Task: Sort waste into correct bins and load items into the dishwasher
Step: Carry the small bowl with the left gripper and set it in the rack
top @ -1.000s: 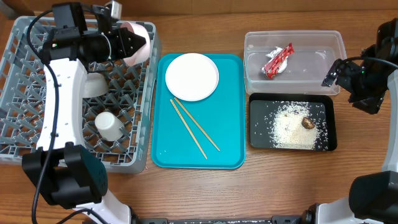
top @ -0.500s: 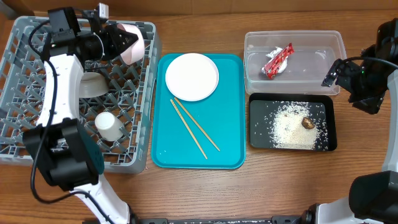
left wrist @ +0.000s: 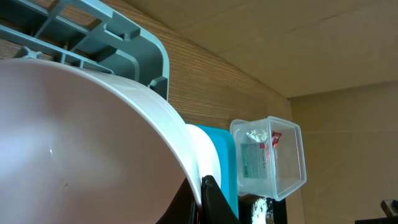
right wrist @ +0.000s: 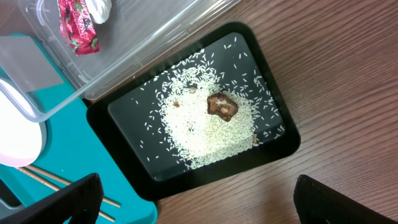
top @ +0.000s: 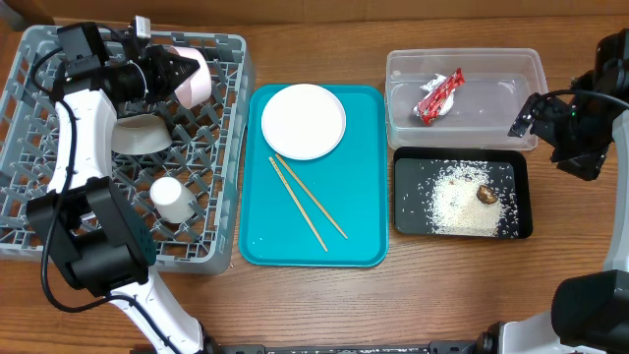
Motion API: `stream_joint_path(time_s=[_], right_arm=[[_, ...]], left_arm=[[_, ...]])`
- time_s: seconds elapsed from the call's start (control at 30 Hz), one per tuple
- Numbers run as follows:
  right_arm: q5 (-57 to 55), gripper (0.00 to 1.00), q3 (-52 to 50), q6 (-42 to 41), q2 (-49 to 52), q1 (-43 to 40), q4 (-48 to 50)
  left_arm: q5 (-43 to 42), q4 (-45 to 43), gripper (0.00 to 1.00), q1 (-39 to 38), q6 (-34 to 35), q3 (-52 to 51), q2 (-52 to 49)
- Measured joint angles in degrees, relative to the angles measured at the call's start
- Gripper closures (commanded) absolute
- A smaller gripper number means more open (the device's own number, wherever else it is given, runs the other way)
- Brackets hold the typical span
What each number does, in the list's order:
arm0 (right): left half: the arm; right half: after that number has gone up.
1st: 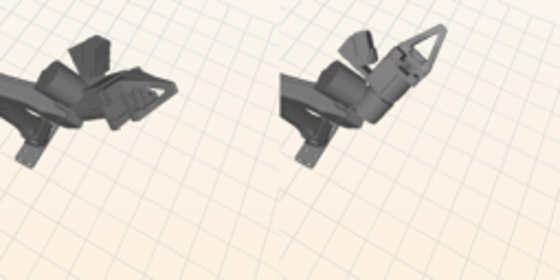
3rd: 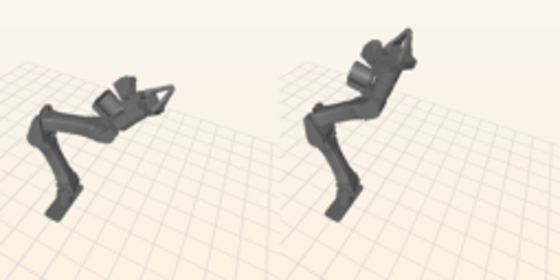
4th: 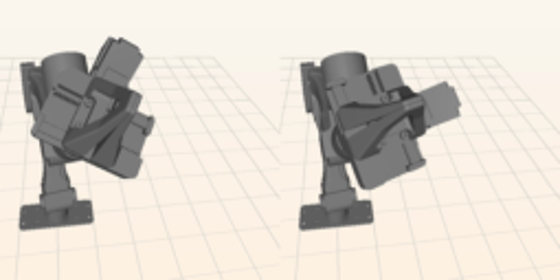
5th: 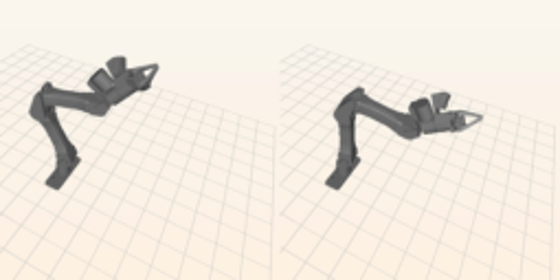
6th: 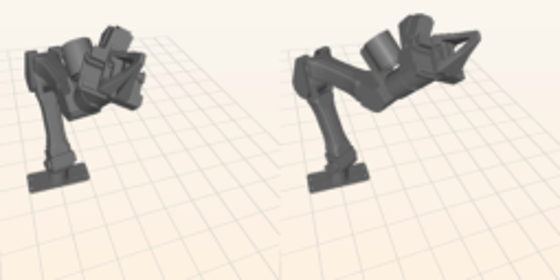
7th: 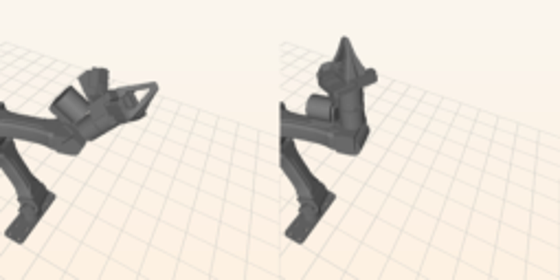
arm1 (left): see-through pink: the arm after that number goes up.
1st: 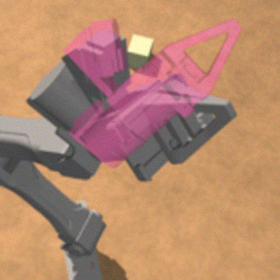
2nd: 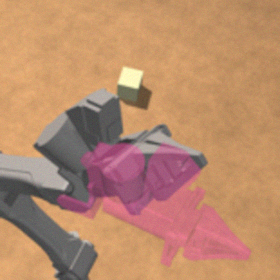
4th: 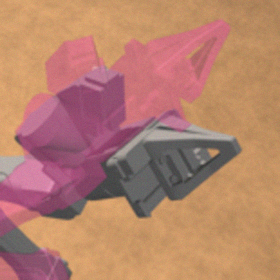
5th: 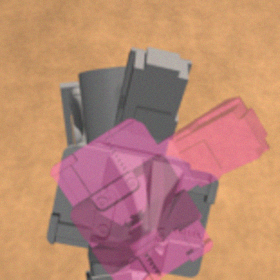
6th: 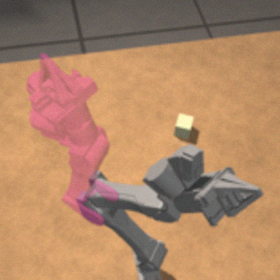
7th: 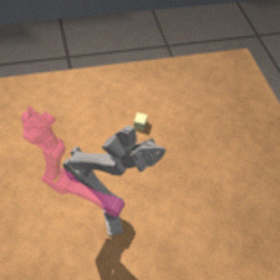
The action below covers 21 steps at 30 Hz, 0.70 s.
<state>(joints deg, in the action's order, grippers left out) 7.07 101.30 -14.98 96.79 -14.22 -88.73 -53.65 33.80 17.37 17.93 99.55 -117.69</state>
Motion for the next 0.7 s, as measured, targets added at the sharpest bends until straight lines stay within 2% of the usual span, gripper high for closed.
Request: stream_joint_path(time_s=[0.7], right_arm=[[0.0, 0.0, 0.0, 0.0, 0.0, 0.0, -0.46]], left_arm=[[-6.03, 0.0, 0.96, -0.02, 0.0, -0.02, -0.81]])
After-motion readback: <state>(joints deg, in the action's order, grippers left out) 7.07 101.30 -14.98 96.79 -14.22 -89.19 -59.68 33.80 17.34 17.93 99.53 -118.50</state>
